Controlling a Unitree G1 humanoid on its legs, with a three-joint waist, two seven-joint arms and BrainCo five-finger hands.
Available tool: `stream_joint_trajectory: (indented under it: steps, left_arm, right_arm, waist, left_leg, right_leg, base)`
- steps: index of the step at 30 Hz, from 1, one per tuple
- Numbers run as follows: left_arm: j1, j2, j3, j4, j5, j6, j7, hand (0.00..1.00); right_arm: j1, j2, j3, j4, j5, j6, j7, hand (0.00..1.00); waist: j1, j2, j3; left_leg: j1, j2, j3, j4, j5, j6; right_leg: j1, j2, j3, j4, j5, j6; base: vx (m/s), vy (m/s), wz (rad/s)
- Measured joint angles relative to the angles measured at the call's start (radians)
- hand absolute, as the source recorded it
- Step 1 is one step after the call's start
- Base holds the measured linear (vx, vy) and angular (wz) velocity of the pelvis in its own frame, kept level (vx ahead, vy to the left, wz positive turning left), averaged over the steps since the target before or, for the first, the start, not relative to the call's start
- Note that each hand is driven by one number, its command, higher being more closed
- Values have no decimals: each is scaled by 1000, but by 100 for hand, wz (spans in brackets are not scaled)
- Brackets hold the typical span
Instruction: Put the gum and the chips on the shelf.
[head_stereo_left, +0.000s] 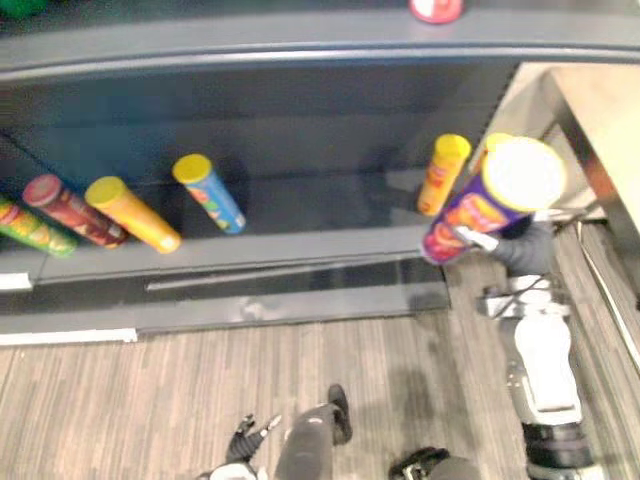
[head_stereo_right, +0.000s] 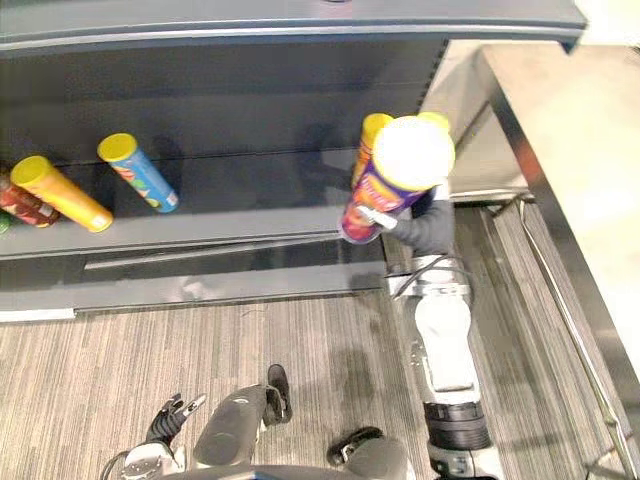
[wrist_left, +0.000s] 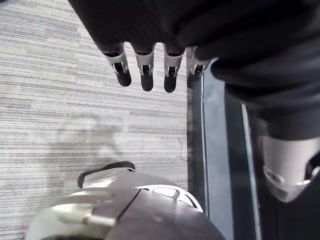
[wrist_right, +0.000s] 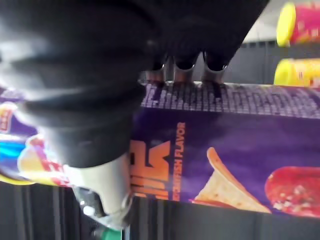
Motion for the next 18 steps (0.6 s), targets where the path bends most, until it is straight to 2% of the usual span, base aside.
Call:
stream_joint_trajectory:
  steps: [1,2,3,4,6,8,12,15,18]
  left_arm:
    - [-2,12,-26,-14,0,-4,0,0]
    - [-2,17,-38,-17,0,-9,1,0]
    - [-2,32,-51,-18,0,-19,1,0]
    - [-2,36,-58,-12,0,-21,1,0]
    - [-2,40,-80,-10,-1,-22,3,0]
    - [-4,39,-87,-9,-1,-25,6,0]
    - [-21,39,-80,21,-11,-28,28,0]
    - [-21,38,-72,44,-39,-27,34,0]
    - [-26,35,-53,66,-38,-27,34,0]
  right_arm:
    - [20,6,15,1,0,1,17,100]
    - [26,10,21,1,0,1,23,100]
    - [49,17,37,-4,3,1,35,100]
    - [73,15,49,-9,7,1,40,100]
    - [119,15,52,-35,10,1,43,100]
    - [142,16,53,-56,19,0,47,100]
    - [139,40,54,-62,46,-1,46,100]
    - [163,68,68,-62,83,-4,49,100]
    - [205,73,109,-62,87,-4,61,100]
  waist:
    - [-4,5,5]
    - [-11,6,5]
    - [-33,-1,8]
    - [-44,-13,15]
    - [-52,-24,14]
    - [-56,-23,15]
    - [-49,-26,15]
    - [-52,-27,15]
    - [-55,-31,12]
  left_leg:
    - [8,-12,-33,-3,-4,6]
    - [8,-16,-47,-6,-3,6]
    - [20,-39,-79,-25,7,-1]
    - [40,-63,-92,-36,12,-8]
    - [49,-99,-112,-33,17,1]
    - [48,-111,-125,-27,15,0]
    - [25,-79,-122,-15,11,-7]
    - [22,-54,-119,-21,5,-20]
    - [24,-45,-121,-76,30,-50]
  right_leg:
    - [-95,58,256,45,-30,8]
    - [-117,100,346,41,-48,28]
    - [-160,204,539,8,-83,81]
    - [-165,247,621,-37,-98,108]
    - [-173,271,637,-111,-95,120]
    - [-166,282,632,-177,-91,128]
    - [-104,331,634,-343,-69,162]
    - [-86,357,633,-396,-57,181]
    - [-92,374,630,-433,-40,180]
  base:
    - [73,157,66]
    - [81,114,92]
    - [118,68,98]
    - [129,57,100]
    - [153,31,70]
    - [153,16,38]
    - [70,-42,-10]
    - [-14,-107,-16]
    - [-14,-106,-3]
